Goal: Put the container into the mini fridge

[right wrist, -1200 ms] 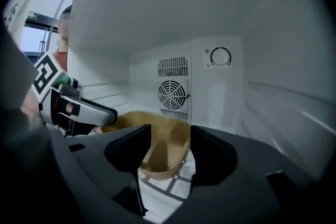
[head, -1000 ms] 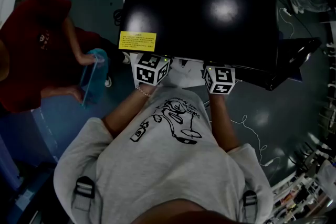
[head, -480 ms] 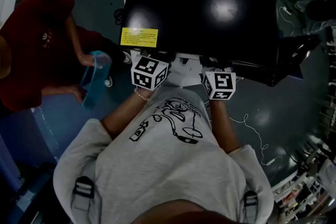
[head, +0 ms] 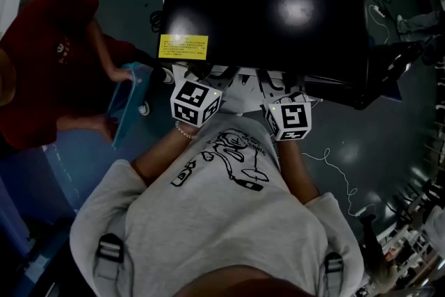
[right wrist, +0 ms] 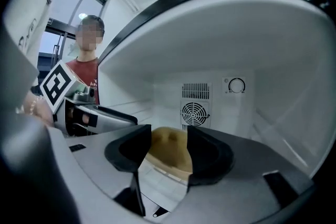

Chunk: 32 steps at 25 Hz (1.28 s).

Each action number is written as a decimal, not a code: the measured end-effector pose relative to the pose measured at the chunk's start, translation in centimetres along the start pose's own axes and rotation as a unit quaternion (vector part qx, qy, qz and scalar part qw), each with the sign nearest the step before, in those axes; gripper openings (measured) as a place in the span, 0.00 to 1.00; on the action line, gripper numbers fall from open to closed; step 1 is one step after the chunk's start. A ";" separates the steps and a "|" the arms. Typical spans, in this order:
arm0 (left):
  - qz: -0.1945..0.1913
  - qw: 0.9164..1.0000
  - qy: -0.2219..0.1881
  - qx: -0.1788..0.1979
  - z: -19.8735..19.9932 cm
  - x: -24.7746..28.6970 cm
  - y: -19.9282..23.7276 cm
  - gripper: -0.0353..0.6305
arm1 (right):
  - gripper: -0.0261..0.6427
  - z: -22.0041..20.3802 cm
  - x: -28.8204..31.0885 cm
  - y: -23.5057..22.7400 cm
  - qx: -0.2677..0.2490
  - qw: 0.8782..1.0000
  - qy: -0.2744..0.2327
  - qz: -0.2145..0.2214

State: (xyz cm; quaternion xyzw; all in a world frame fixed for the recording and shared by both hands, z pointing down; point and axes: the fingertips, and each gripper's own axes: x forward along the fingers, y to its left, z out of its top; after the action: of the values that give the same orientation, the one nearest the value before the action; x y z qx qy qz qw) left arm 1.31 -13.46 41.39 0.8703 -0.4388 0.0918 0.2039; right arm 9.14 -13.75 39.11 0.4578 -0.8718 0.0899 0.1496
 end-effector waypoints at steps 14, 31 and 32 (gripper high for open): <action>-0.028 0.999 -0.009 0.024 1.0 -1.1 -2.2 0.37 | 0.37 0.6 -1.6 2.8 0.001 0.999 -0.004 0.041; -0.047 0.997 -0.026 0.055 2.0 -3.9 -3.9 0.37 | 0.36 2.2 -4.1 5.6 -0.005 0.996 -0.015 0.083; -0.048 0.997 -0.027 0.057 2.0 -4.1 -3.9 0.37 | 0.36 2.3 -4.2 5.7 -0.005 0.996 -0.016 0.084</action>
State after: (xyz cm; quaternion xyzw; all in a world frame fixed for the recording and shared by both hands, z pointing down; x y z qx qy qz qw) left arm 2.00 -9.30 37.13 0.9028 -0.3957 0.0832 0.1466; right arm 6.31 -7.95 35.34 0.3833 -0.9100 0.0901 0.1298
